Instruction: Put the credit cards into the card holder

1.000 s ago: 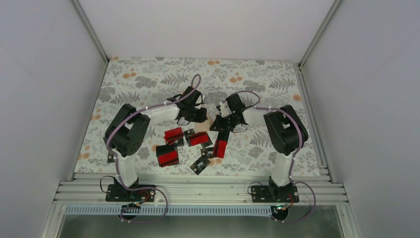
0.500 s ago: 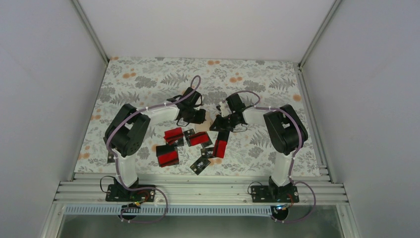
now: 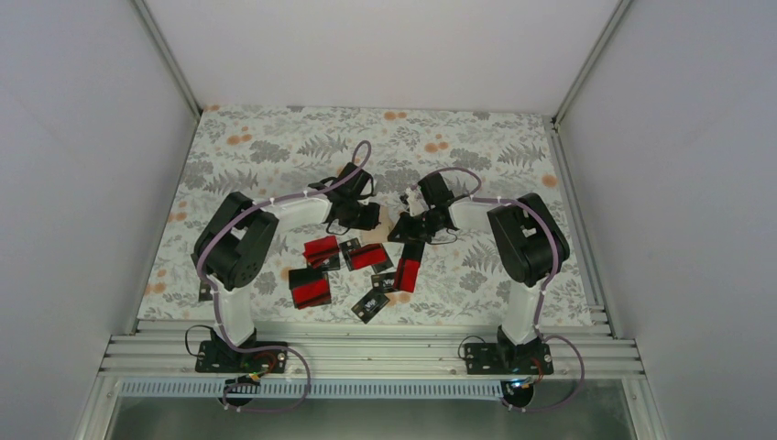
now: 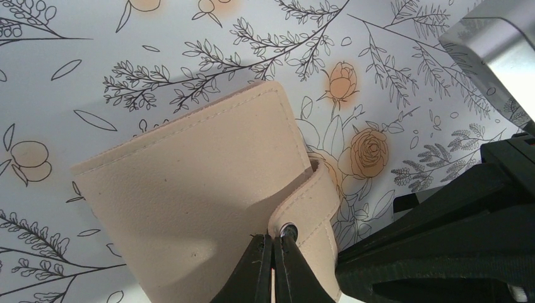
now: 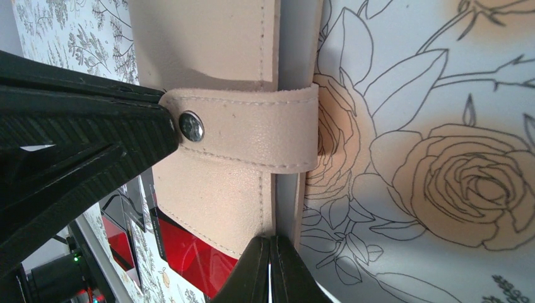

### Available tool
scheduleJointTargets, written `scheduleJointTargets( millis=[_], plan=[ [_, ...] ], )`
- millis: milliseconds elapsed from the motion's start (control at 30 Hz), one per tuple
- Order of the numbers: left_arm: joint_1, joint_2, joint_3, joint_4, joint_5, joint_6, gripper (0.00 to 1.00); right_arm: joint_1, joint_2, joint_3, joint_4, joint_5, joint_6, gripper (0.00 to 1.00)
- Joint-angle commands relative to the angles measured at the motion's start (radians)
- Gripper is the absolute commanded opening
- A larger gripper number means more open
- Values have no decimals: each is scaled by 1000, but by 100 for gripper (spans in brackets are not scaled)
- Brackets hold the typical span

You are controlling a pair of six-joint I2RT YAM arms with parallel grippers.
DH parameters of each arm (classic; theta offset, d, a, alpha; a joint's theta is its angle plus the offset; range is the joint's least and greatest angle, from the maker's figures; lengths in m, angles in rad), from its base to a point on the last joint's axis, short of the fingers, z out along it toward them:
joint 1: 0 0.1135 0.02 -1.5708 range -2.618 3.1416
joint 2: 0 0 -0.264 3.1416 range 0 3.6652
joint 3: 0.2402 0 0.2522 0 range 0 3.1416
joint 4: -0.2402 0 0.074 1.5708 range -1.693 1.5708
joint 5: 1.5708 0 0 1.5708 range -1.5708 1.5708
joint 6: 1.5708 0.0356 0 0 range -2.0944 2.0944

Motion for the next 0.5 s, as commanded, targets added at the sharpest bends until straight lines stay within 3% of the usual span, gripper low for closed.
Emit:
scheduleJointTargets(
  millis=[0, 467],
  plan=[
    [-7, 13, -11, -10, -16, 5, 2, 1, 53, 0, -33, 82, -16, 5],
    [-8, 106, 6, -81, -65, 32, 2, 1, 48, 24, -35, 68, -17, 4]
  ],
)
